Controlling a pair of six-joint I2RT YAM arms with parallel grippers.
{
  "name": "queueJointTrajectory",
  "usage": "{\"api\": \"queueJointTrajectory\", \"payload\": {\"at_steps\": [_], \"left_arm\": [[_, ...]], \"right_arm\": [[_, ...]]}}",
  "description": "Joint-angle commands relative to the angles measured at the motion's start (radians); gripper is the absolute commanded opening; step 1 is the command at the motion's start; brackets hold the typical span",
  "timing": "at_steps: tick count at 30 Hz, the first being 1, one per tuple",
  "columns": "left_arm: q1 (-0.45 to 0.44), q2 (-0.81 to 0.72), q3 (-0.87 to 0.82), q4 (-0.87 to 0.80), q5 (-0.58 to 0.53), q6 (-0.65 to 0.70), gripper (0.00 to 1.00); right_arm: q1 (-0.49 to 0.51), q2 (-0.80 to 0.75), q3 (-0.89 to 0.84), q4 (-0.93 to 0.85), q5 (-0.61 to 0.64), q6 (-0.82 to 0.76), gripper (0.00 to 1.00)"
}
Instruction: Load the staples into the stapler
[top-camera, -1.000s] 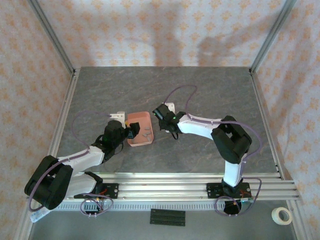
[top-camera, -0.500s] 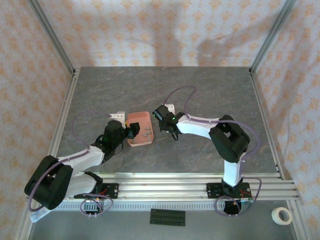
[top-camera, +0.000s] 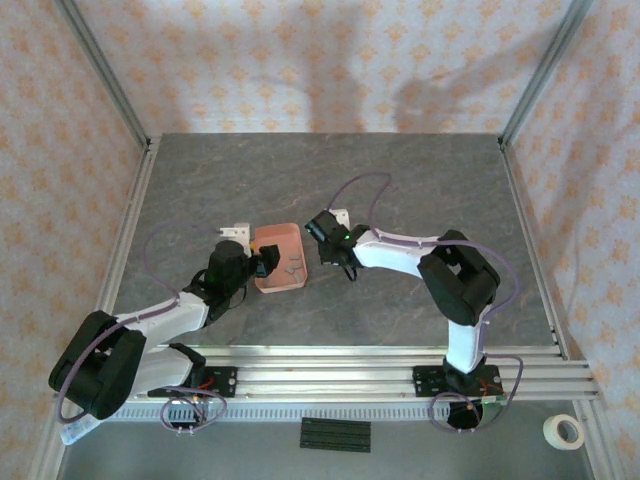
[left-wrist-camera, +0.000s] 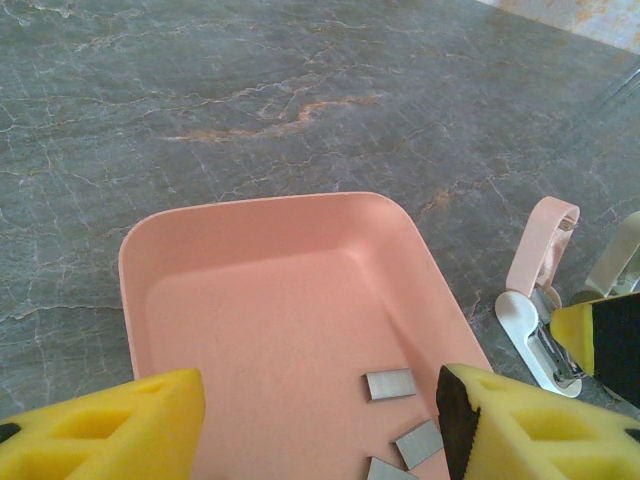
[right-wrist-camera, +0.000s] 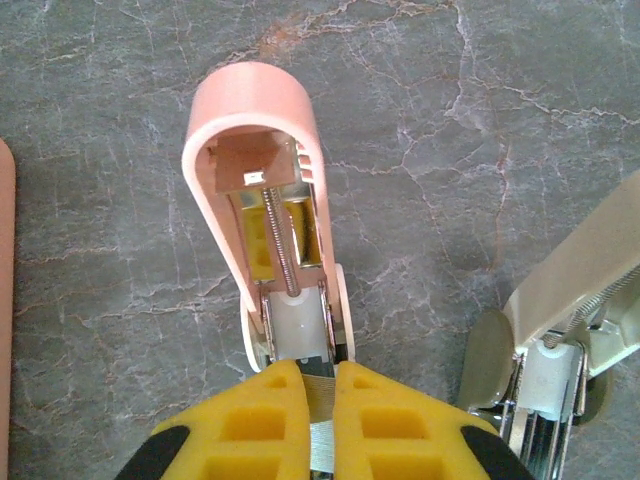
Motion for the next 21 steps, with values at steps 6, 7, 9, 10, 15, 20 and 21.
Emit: {"api": "queueJointTrajectory", "payload": {"at_steps": [6, 7, 9, 10, 15, 20, 21], "left_arm": [[-0.007, -0.004, 0.005, 0.029, 0.006, 0.005, 0.64], [-0.007, -0.006, 0.005, 0.028, 0.006, 0.004, 0.64], [-0.007, -0.007, 0.003, 0.029, 0.006, 0.005, 0.64], [-0.007, -0.007, 0.004, 0.029, 0.005, 0.005, 0.64], [-0.006, -0.008, 0.003, 0.029, 0.006, 0.004, 0.64], [-0.006, -0.008, 0.003, 0.031, 0.007, 0.003, 0.64], [-0.007, -0.009, 0.002, 0.031, 0.009, 0.002, 0.64]], "right_arm": [[-0.007, -0.004, -0.032, -0.060, -0.002, -0.018, 0.09], [-0.007, -0.007, -0.033, -0.062, -0.005, -0.018, 0.09], [-0.007, -0.009, -0.037, -0.066, -0.009, -0.020, 0.09], [-0.007, -0.011, -0.039, -0.067, -0.009, -0.021, 0.09], [-0.003, -0.019, -0.049, -0.080, -0.011, -0.024, 0.09], [0.000, -0.027, -0.052, -0.086, -0.012, -0.024, 0.09], [0.001, -0.028, -0.052, -0.085, -0.011, -0.024, 0.09]]}}
